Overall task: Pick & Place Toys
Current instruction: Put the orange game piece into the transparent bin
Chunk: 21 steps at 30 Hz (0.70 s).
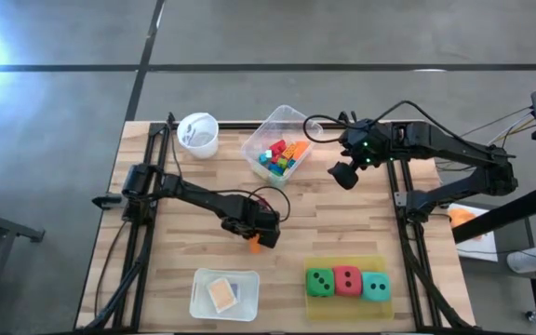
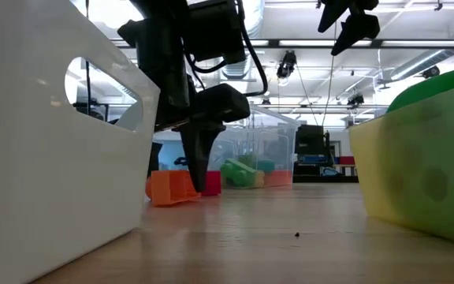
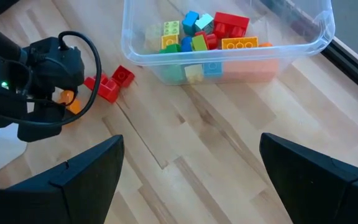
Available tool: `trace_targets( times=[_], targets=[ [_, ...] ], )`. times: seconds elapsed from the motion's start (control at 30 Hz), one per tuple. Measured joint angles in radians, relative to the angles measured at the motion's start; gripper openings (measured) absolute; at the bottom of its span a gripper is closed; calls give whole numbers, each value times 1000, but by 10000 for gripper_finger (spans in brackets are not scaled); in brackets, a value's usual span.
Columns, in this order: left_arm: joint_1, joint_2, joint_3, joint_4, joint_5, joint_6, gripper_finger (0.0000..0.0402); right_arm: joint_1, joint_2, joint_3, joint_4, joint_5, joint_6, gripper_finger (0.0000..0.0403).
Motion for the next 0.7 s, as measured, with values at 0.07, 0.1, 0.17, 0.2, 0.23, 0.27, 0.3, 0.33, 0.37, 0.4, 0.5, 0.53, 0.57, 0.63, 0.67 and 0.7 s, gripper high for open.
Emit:
trace_targets(
  times=[0.07,0.1,0.17,0.2,0.23,0.27,0.3,0.33,0.37,0.4,0.5,0.53,0.57,0.63,0.67,0.7],
  targets=[
    [0,0,0,0,0,0,266,0,0,0,0,0,0,369],
    [0,0,0,0,0,0,266,0,0,0,0,0,0,369],
    [0,0,0,-1,1,0,269,0,0,0,0,0,-3,369],
    [0,0,0,-1,1,0,271,0,0,0,0,0,-4,369],
    [0,-1,0,-1,2,0,272,0,0,0,0,0,-4,369],
    [0,-3,-1,-1,2,0,272,0,0,0,0,0,-4,369],
    [0,-4,-1,-3,2,0,272,0,0,0,1,0,-5,369],
    [0,-7,-2,-6,2,0,272,0,0,0,2,0,-6,369],
    [0,-11,-3,-14,1,0,272,0,0,0,3,0,-9,369],
    [0,-16,-3,-17,1,0,272,0,0,0,3,0,-11,369],
    [0,-40,-3,-16,0,-1,272,0,0,0,3,-4,-12,369],
    [0,-50,-3,-17,0,-1,271,0,0,0,4,-12,-14,369],
    [0,-57,-3,-19,0,0,272,0,0,0,5,-23,-19,369],
    [-1,-77,-3,-27,0,-1,271,2,0,0,15,-48,-38,369],
    [-1,-90,-3,-26,-1,0,271,5,0,0,22,-70,-49,369],
    [-1,-107,-3,-25,-7,0,271,7,0,0,36,-94,-62,369]
  ],
)
